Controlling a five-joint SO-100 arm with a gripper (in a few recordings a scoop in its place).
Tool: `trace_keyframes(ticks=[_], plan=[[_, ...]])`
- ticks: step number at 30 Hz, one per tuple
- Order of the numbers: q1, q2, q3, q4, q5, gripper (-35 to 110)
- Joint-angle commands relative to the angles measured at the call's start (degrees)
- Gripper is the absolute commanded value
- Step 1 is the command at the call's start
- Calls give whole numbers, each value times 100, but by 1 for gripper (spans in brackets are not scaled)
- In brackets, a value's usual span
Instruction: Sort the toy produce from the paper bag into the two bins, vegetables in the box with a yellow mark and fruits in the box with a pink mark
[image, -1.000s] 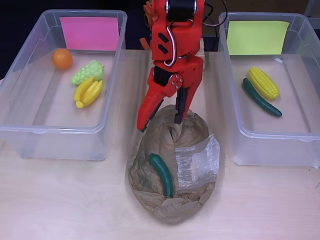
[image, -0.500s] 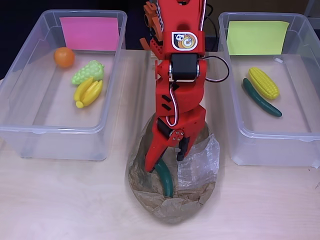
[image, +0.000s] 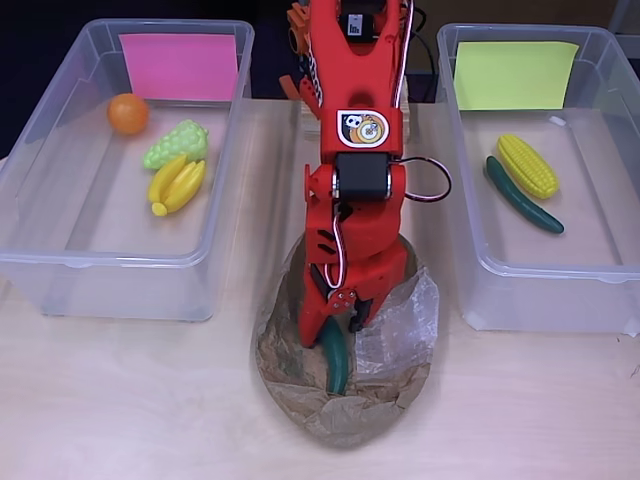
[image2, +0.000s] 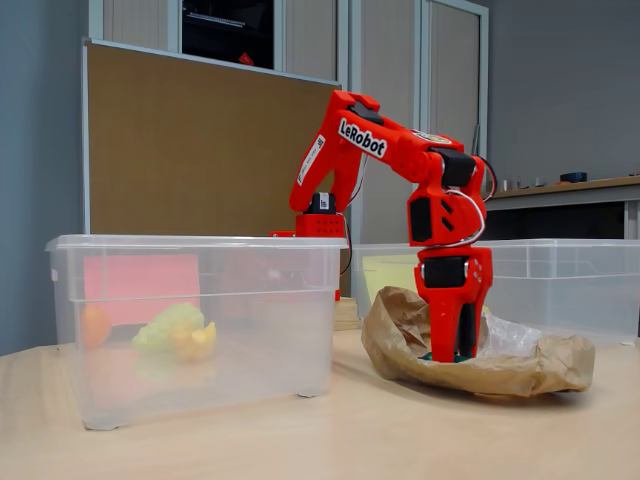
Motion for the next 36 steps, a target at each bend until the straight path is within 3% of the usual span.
trace_keyframes(ticks=[1,14,21,36], plan=[[-44,18,-149,193,123,20],[-237,360,-1503,1863,-62,17],[-510,1415,-1345,2382,44,17],[-1661,4852,123,3771,1582,17]])
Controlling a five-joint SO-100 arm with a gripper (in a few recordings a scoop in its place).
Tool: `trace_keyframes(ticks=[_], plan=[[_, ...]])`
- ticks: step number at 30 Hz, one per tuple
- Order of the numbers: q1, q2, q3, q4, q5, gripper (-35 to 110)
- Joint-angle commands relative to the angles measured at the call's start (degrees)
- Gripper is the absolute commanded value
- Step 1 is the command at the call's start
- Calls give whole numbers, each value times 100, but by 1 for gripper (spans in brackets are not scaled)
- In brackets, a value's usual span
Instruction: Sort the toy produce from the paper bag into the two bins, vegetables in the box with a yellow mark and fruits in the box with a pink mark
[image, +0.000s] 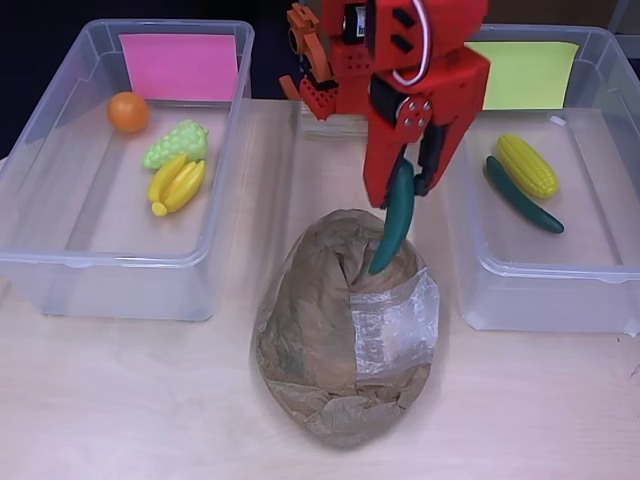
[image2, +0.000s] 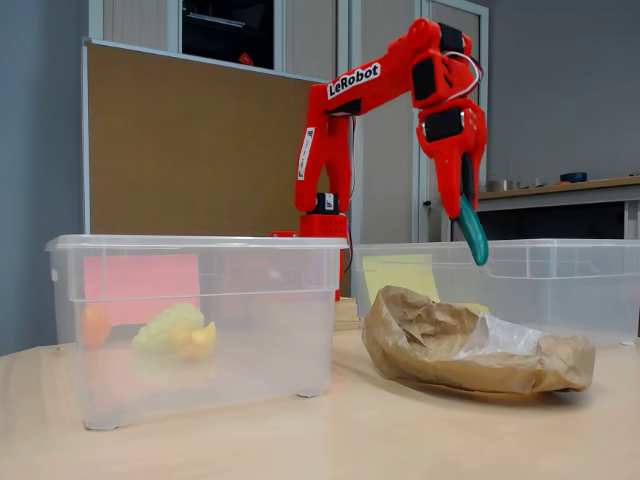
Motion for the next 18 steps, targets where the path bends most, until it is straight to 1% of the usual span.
trace_keyframes(ticks=[1,6,11,18], plan=[[-554,1037,325,316,571,16],[-1441,1819,615,352,1301,16],[-2364,2435,1424,-176,1995,15],[-3788,2540,2672,-1011,3779,15]])
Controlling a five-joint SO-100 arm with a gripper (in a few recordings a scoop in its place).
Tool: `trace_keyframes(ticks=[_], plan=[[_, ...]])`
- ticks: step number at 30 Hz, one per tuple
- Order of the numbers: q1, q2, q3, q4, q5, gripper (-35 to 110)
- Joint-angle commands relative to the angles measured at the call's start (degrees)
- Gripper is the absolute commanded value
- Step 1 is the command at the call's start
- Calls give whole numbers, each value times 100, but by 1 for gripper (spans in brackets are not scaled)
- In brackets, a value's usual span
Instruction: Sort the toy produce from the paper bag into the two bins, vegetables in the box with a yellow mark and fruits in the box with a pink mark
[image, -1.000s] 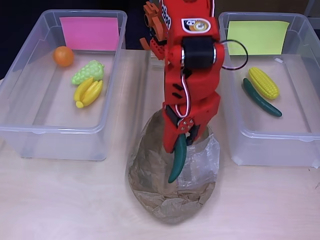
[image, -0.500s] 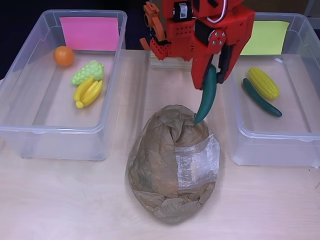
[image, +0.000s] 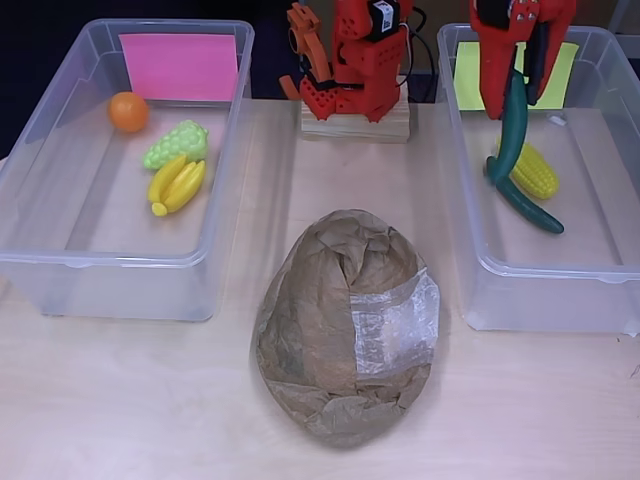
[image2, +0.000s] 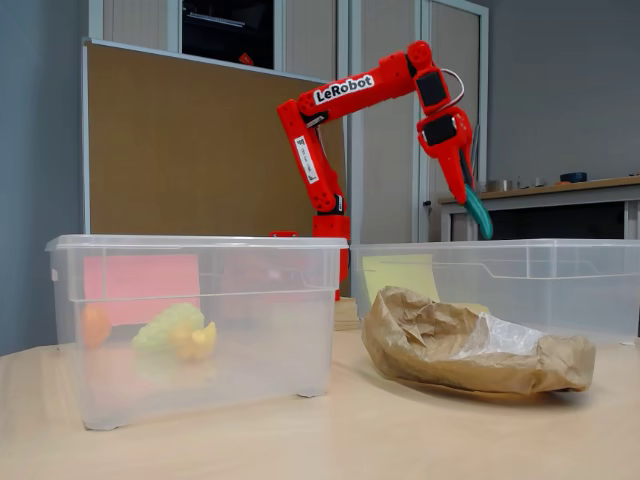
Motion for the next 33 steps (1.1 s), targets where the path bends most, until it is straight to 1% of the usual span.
trace_keyframes(ticks=[1,10,15,19,21,24,30,33], plan=[[-721,158,571,-404,1028,15],[-2145,527,2918,-1995,4289,15],[-2558,826,3788,-2619,5396,17],[-2610,879,3999,-2856,5555,22],[-2646,835,4034,-2936,5572,31],[-2672,809,4034,-3032,5599,39],[-2593,765,3656,-2786,5546,39],[-2355,633,3146,-2566,5019,38]])
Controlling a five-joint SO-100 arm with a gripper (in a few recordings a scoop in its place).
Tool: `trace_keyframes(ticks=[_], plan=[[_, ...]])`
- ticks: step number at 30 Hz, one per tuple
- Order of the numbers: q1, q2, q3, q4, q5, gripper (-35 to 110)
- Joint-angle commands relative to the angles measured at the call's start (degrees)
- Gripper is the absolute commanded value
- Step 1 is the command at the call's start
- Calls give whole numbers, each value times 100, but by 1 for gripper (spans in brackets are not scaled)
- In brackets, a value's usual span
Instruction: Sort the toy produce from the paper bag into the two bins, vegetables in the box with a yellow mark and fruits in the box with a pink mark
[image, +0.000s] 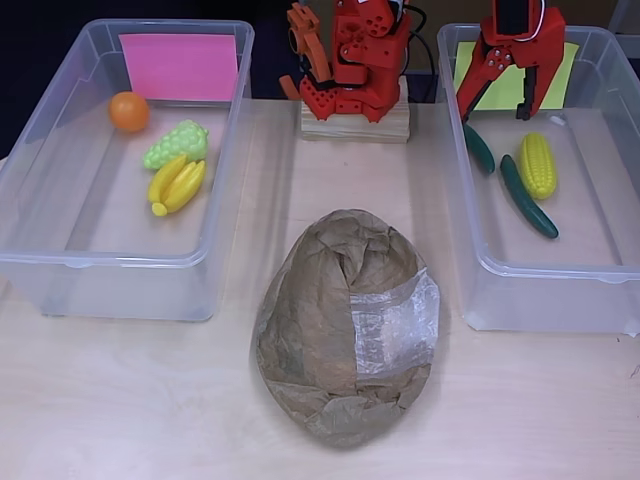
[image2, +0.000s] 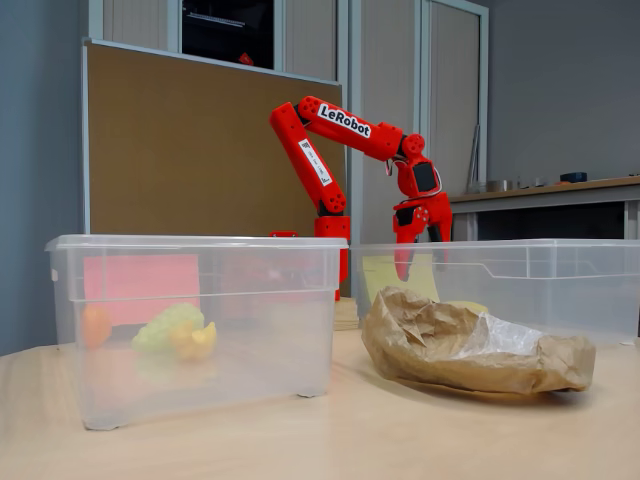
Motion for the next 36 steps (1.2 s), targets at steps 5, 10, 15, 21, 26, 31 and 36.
trace_keyframes(ticks=[5,10,15,21,26,31,36], plan=[[1081,-782,-2118,1011,-2813,36],[2224,-1529,-3595,1371,-5836,32],[3050,-1494,-3832,369,-8974,29],[4140,-571,-3208,-369,-10907,26],[5142,703,-1538,-1749,-11927,19],[6231,1485,378,-2944,-12419,18],[6926,2048,1424,-3366,-12718,18]])
